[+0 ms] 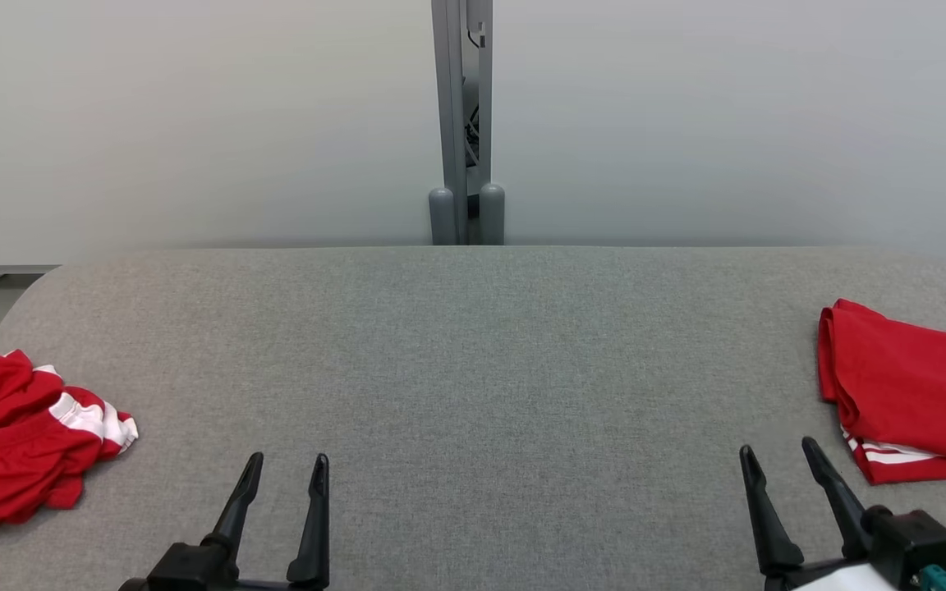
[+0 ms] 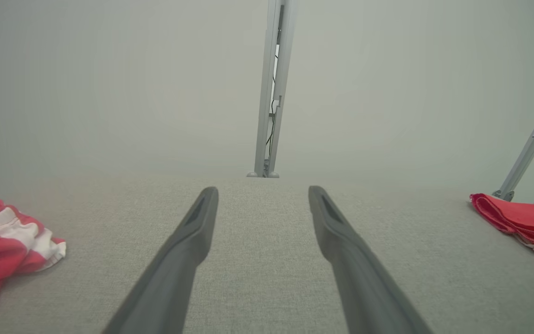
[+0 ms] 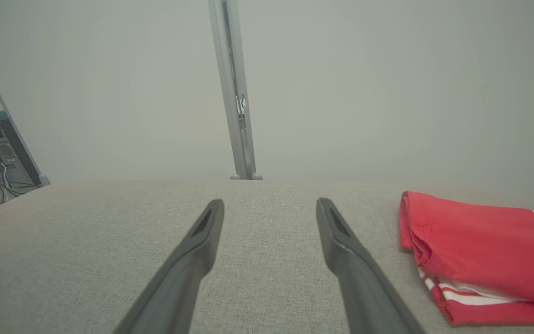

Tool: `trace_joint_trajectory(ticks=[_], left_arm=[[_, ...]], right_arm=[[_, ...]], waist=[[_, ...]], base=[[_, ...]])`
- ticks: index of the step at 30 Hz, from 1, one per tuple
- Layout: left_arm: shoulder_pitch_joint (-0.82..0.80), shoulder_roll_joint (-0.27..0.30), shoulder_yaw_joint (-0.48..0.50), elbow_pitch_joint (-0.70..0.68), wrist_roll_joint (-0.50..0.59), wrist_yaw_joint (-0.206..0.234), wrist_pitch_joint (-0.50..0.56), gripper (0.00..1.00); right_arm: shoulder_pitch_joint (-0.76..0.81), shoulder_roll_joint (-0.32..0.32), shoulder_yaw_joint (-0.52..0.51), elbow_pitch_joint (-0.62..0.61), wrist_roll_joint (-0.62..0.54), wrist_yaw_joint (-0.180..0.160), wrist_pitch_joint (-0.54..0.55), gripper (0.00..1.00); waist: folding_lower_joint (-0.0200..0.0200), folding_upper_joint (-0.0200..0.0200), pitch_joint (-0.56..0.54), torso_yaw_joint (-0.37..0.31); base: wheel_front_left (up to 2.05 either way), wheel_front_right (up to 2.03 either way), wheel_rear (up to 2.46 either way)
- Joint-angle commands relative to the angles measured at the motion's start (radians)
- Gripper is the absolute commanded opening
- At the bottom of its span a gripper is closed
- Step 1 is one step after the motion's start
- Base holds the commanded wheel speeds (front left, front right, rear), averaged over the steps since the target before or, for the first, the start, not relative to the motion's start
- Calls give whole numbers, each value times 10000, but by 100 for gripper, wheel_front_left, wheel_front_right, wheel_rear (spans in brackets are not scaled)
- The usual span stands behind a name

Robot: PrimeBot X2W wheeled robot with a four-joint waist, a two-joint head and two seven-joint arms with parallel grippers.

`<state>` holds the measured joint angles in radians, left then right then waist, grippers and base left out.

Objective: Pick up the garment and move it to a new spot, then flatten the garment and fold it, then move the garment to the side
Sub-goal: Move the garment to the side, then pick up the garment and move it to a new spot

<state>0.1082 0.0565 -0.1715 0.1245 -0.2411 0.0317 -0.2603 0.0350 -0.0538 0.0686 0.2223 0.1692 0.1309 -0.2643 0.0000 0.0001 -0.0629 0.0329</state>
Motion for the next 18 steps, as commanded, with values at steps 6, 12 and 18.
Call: trace_joint_trajectory(ticks=[6, 12, 18], left_arm=[[280, -22, 221, -68, 258, -120, -58, 100], [222, -38, 293, 14, 369, -186, -58, 100], [68, -37, 233, 3, 355, -102, -58, 100]], right_arm=[[516, 13, 82, -186, 183, -4, -8, 100], [397, 13, 150, -140, 329, -4, -8, 100], [326, 16, 232, -139, 384, -4, -8, 100]], waist=[[0, -1, -125, -29], [0, -1, -164, -94], [0, -1, -128, 73]], base=[[0, 0, 0], [0, 0, 0], [0, 0, 0]])
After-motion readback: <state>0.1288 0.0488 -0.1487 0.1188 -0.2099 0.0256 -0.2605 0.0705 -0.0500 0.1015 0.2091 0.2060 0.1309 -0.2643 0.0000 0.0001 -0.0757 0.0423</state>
